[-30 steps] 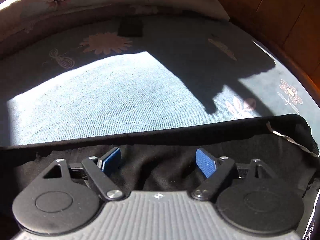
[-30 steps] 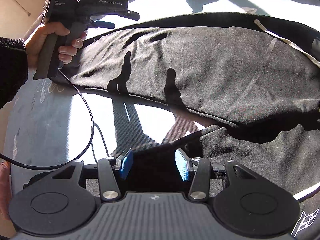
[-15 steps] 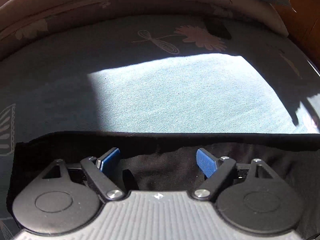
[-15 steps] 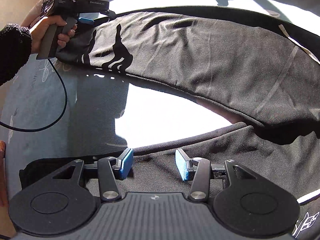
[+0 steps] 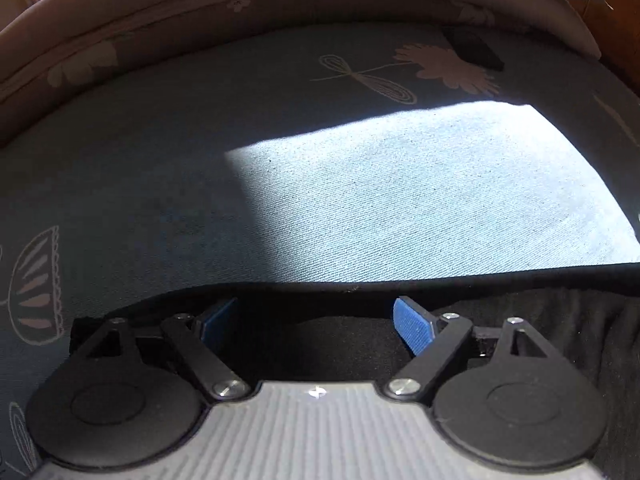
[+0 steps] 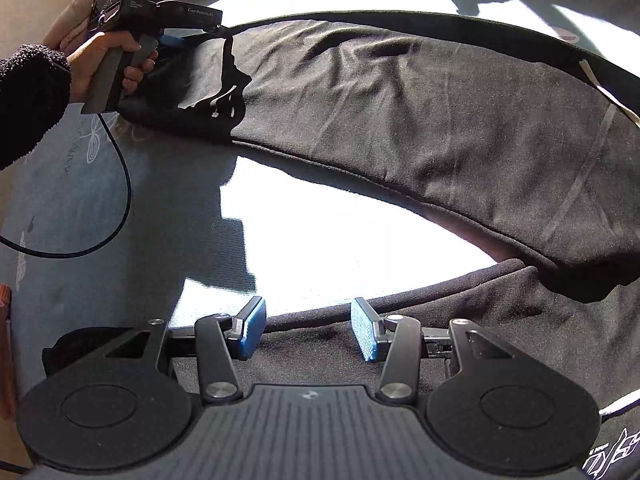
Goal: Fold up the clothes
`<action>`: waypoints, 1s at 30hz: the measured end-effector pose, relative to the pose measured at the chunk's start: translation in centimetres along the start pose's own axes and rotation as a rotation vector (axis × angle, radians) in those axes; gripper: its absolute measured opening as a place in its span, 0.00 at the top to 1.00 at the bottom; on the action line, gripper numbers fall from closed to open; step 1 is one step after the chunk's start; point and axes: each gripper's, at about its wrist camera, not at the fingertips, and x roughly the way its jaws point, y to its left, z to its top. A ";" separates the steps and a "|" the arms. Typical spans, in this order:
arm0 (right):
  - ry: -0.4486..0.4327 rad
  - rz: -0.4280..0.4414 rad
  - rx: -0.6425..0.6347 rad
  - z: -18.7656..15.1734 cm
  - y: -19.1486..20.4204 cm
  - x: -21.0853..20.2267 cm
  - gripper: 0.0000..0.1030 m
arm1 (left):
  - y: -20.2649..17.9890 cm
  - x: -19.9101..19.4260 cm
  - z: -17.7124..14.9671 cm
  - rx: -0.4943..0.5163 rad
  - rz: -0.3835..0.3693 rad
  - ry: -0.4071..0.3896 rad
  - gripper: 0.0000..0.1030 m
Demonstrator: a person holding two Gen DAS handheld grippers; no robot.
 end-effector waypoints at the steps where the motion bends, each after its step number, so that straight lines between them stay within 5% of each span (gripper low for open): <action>1: 0.005 -0.004 0.000 -0.1 0.0 0.1 0.50 | 0.2 -0.7 -0.1 -0.007 -0.010 -0.002 0.18; 8: -0.021 0.008 -0.007 1.0 0.8 -0.4 0.49 | 0.4 -5.3 -4.8 0.019 -0.084 0.025 0.18; 14: 0.001 -0.021 -0.044 0.5 1.1 -0.1 0.49 | 1.7 -4.4 -7.2 0.025 0.058 0.030 0.18; 19: 0.038 -0.103 -0.083 -1.0 -0.4 -1.4 0.49 | 1.3 -8.7 -7.8 0.040 0.059 -0.036 0.18; 27: -0.030 -0.396 -0.079 -1.9 -11.2 -5.9 0.49 | -2.4 -14.3 -12.4 0.155 0.066 -0.010 0.18; 30: -0.022 -0.428 -0.065 -1.8 -16.4 -6.1 0.49 | -5.1 -16.6 -14.3 0.181 0.058 0.016 0.18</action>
